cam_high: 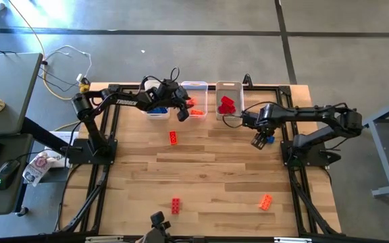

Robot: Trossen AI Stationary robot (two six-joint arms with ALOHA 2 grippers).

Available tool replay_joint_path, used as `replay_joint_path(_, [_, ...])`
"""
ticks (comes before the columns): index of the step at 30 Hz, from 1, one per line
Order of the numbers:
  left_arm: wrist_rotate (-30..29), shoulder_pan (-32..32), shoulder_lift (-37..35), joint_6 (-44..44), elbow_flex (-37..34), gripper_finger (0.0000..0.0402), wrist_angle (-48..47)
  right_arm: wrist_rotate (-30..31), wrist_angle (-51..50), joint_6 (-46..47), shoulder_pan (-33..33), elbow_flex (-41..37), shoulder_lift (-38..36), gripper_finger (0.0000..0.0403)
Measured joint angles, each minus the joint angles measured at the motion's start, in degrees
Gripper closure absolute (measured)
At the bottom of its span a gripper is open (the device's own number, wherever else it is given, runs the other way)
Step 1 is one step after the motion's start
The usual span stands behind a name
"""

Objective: Sort & place blocks by color
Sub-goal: Put the orange game piece into the transparent bin, then put the blue game piece into the white bin

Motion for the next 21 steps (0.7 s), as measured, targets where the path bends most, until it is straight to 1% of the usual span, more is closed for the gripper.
replay_joint_path(4, [0.00, -0.02, 0.00, -0.50, 0.00, 0.0209, -0.01, -0.47, 1.20, -0.55, 0.00, -2.25, 0.00, 0.0196])
replay_joint_path(6, [-0.05, 0.00, 0.00, -0.54, 0.00, 0.0200, -0.01, 0.32, 1.32, -0.57, 0.00, -2.78, 0.00, 0.0196])
replay_joint_path(10, [-0.18, 0.00, -0.59, -2.07, 0.00, 0.0188, 0.00, 0.78, 2.13, -1.61, 0.00, -3.36, 0.00, 0.0196])
replay_joint_path(16, [0.27, -0.13, -3.50, -5.58, -0.02, 0.0188, -0.70, 0.17, 3.71, -1.04, 0.00, -5.17, 0.00, 0.0196])
replay_joint_path(21, [0.44, -0.88, -7.39, -6.51, -0.02, 0.0190, -1.32, 1.46, 4.20, 1.17, 0.00, -5.82, 0.04, 0.0196])
